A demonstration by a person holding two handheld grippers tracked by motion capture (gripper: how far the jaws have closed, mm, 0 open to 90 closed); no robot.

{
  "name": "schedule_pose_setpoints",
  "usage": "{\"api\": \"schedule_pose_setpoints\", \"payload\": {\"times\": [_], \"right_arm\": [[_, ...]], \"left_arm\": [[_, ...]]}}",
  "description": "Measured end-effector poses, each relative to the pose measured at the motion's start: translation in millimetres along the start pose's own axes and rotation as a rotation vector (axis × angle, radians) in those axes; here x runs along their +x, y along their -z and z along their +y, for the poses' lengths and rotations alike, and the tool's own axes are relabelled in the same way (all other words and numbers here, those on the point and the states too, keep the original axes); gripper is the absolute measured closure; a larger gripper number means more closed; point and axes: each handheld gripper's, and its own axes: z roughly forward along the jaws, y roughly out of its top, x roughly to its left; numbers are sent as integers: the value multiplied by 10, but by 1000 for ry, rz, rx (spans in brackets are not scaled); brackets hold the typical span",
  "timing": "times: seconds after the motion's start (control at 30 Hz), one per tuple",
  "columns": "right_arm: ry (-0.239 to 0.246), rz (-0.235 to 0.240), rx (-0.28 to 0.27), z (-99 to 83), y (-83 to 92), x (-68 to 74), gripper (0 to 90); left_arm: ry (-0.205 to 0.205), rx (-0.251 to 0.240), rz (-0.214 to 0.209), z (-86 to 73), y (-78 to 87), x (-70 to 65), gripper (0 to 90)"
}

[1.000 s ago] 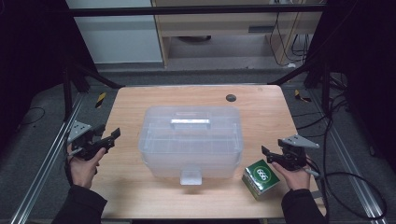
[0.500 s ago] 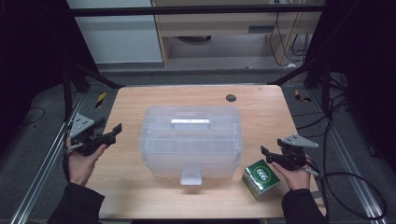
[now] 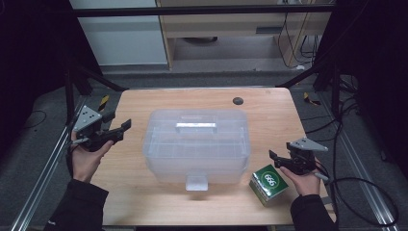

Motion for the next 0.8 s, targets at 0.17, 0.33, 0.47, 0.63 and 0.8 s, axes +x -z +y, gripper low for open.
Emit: {"api": "schedule_pose_setpoints", "payload": {"times": [0.17, 0.33, 0.47, 0.63, 0.8], "right_arm": [[10, 4, 2, 12, -4, 14, 255], [14, 6, 11, 7, -11, 21, 249], [14, 6, 13, 4, -10, 16, 246], [15, 4, 18, 2, -14, 16, 244], [21, 4, 23, -4, -15, 17, 244]], "left_arm": [[-30, 5, -9, 78, -57, -51, 326], [-77, 9, -8, 182, -82, -115, 318], [-115, -4, -17, 276, -92, -150, 314], [-173, 27, -27, 349, -103, -225, 316], [-232, 47, -41, 412, -118, -304, 322]]}}
